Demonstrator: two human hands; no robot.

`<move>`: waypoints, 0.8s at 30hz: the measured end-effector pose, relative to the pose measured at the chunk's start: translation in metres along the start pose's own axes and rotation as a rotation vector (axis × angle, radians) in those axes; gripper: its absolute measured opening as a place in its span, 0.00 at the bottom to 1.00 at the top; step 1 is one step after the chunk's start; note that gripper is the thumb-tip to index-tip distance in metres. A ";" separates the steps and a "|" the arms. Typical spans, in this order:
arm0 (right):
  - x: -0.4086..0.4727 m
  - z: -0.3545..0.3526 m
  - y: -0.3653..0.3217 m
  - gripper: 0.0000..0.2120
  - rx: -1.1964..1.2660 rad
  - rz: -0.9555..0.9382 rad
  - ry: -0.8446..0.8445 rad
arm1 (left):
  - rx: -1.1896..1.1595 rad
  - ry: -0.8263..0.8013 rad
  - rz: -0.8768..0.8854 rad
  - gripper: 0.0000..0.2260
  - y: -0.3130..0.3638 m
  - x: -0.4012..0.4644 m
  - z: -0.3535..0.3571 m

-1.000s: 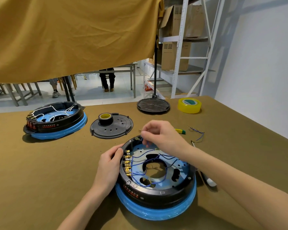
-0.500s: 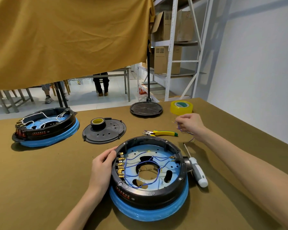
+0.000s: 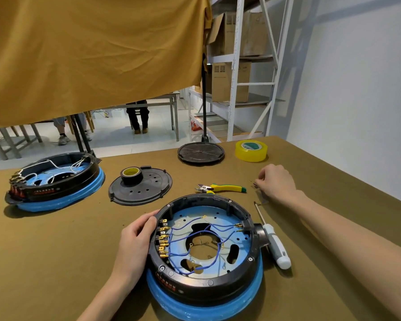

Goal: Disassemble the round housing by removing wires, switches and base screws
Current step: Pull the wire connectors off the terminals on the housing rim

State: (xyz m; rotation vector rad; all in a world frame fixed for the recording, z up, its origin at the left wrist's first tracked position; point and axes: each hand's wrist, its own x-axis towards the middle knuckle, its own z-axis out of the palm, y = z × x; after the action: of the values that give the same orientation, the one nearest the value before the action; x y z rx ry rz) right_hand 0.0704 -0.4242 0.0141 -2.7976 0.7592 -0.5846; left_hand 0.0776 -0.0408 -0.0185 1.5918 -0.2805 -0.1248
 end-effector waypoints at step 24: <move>-0.131 -0.019 -0.167 0.07 0.465 -0.652 -0.632 | 0.153 -0.009 0.189 0.15 -0.006 -0.011 -0.002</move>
State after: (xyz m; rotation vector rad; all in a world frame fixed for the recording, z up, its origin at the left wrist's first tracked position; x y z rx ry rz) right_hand 0.0330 -0.2154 0.0342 -2.4904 -0.3766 0.0725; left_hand 0.0686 -0.0357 -0.0256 1.7078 -0.4544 0.0363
